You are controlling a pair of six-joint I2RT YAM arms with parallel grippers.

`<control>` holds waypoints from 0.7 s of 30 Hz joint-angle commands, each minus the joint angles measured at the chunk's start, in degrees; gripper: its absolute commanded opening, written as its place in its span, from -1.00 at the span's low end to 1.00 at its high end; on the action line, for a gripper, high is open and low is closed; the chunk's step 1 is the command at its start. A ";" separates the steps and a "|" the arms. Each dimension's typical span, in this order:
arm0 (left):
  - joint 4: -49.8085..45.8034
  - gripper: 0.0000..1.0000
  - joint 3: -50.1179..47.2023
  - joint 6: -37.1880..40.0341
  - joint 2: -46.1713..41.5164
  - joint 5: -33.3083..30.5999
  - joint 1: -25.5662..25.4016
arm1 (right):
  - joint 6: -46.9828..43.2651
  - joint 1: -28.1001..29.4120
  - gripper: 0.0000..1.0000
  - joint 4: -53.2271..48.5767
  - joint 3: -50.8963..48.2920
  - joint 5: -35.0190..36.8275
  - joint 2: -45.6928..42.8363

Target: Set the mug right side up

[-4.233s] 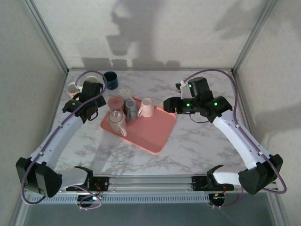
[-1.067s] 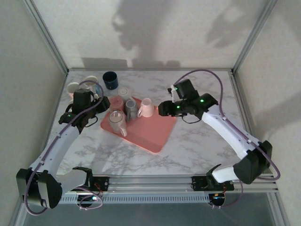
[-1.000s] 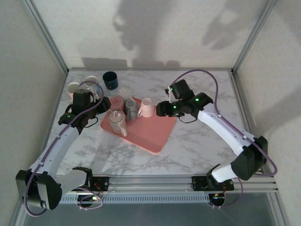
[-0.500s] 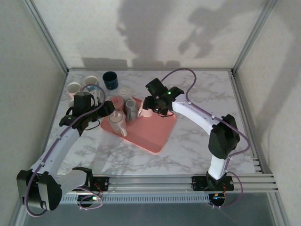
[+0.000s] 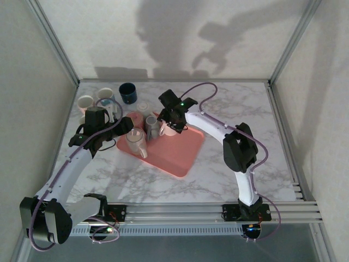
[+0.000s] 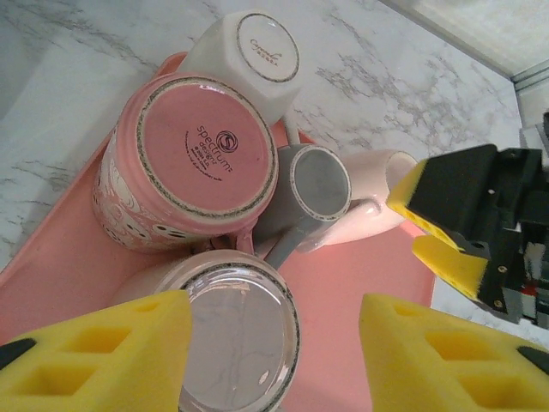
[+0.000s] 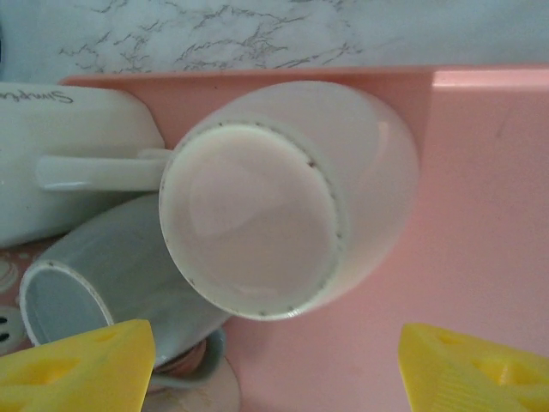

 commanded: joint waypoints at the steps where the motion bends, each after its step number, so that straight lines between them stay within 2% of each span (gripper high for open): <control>1: 1.01 0.08 -0.70 0.98 -0.40 1.29 0.67 | 3.75 0.84 0.51 -1.12 3.23 0.61 2.86; 10: 0.13 0.08 0.22 1.30 -0.55 1.35 1.28 | 5.48 1.25 0.51 -4.50 6.11 5.63 6.55; 21: 0.75 0.07 0.19 0.28 0.05 1.40 1.59 | -2.11 1.27 0.41 -5.59 0.80 9.39 4.10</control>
